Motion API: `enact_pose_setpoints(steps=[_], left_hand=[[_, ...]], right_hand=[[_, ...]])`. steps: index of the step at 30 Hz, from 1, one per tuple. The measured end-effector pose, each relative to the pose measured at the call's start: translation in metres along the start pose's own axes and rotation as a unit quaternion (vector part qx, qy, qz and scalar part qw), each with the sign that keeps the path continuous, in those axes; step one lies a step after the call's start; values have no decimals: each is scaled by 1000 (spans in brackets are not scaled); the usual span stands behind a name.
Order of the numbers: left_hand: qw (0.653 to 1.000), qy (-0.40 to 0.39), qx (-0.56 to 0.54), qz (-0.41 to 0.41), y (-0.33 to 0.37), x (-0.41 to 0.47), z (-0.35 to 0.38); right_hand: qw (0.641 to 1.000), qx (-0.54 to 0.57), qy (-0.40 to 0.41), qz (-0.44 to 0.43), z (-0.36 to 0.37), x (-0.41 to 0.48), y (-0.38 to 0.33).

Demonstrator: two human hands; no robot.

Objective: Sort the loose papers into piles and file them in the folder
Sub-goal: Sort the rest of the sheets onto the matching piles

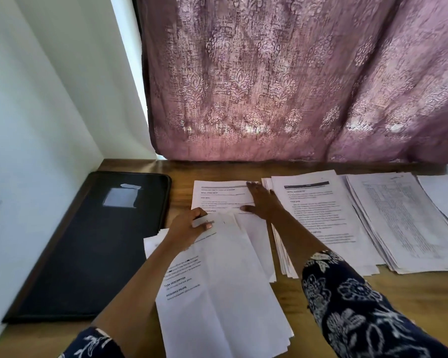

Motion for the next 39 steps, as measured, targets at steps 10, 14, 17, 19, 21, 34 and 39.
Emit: enact_pose_setpoints(steps=[10,14,17,19,21,34,39], left_hand=[[998,-2,-48,-39,-14,-5,2],[997,-8,-61,-39,-17,-6,3],[997,-3,-72,-37,-14,-8,1],[996,-14,-82,-30,-10,-10,-1],[996,-21,-91,-14,-6,-11,-5],[994,21,-63,90,48,-18,-28],[995,28,-72,63,37,-18,-16]], right_hand=[[987,14,145,73,-10,-17,-10],[920,292,197,171,0,-36,11],[877,399,202,173,-8,-44,18],[895,380,188,141,-18,-48,16],[895,386,199,105,-29,-58,15],[924,380,24,18,-5,-145,-42],[809,584,34,52,31,-173,-55]])
Point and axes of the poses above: each hand's wrist, its own x-axis towards the middle knuckle, its own z-axis out of the palm, y = z × x, the point moved 8 cm from there along x, towards the middle knuckle, and after that the axes turned 6 degrees about -y, right-handed, at the moved point
